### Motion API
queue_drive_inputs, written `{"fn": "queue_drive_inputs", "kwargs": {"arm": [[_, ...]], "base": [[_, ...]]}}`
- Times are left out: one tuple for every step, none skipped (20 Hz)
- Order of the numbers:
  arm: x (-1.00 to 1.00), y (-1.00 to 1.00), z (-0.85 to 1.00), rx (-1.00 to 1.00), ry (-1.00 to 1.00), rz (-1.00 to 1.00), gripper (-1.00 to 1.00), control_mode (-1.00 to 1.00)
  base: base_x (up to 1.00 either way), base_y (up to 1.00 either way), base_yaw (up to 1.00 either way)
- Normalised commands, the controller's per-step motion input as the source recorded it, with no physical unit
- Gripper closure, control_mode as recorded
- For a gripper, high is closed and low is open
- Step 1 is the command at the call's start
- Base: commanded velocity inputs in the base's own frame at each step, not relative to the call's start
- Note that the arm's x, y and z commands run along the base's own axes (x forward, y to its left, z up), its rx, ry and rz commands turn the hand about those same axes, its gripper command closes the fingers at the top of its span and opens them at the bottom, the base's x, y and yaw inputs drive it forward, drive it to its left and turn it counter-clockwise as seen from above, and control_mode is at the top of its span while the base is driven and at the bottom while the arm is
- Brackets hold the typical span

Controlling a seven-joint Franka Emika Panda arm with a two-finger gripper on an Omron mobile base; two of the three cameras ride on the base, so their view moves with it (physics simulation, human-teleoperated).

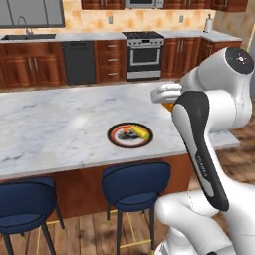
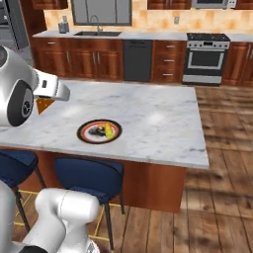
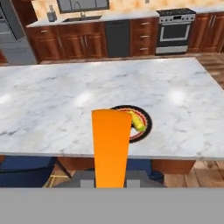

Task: Take the cheese, shrimp, and corn from the fridge and place them on the plate on the dining counter to create an appetizer plate.

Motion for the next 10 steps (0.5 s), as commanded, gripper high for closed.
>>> {"fn": "queue_drive_inputs", "kwargs": {"arm": [[0.0, 0.0, 0.0, 0.0, 0.0, 0.0, 1.0, 1.0], [0.65, -0.39, -0.8, 0.0, 0.21, 0.45, 1.0, -1.0], [0.67, -0.27, -0.89, 0.0, 0.23, 0.43, 1.0, -1.0], [0.72, -0.12, -0.96, 0.0, 0.25, 0.38, 1.0, -1.0], [0.73, -0.09, -1.0, 0.0, 0.26, 0.35, 1.0, -1.0], [0.76, -0.11, -1.0, -0.02, 0.26, 0.33, 1.0, -1.0], [0.79, -0.02, -1.0, -0.05, 0.25, 0.3, 1.0, -1.0], [0.86, 0.0, -1.0, -0.08, 0.25, 0.27, 1.0, -1.0], [1.0, 0.0, -1.0, -0.1, 0.27, 0.24, 1.0, -1.0], [1.0, 0.0, -1.0, -0.1, 0.25, 0.22, 1.0, -1.0]], "base": [[0.64, -0.5, 0.47], [0.0, 0.0, 0.0], [0.0, 0.0, 0.0], [0.0, 0.0, 0.0], [0.0, 0.0, 0.0], [0.0, 0.0, 0.0], [0.0, 0.0, 0.0], [0.0, 0.0, 0.0], [0.0, 0.0, 0.0], [0.0, 0.0, 0.0]]}}
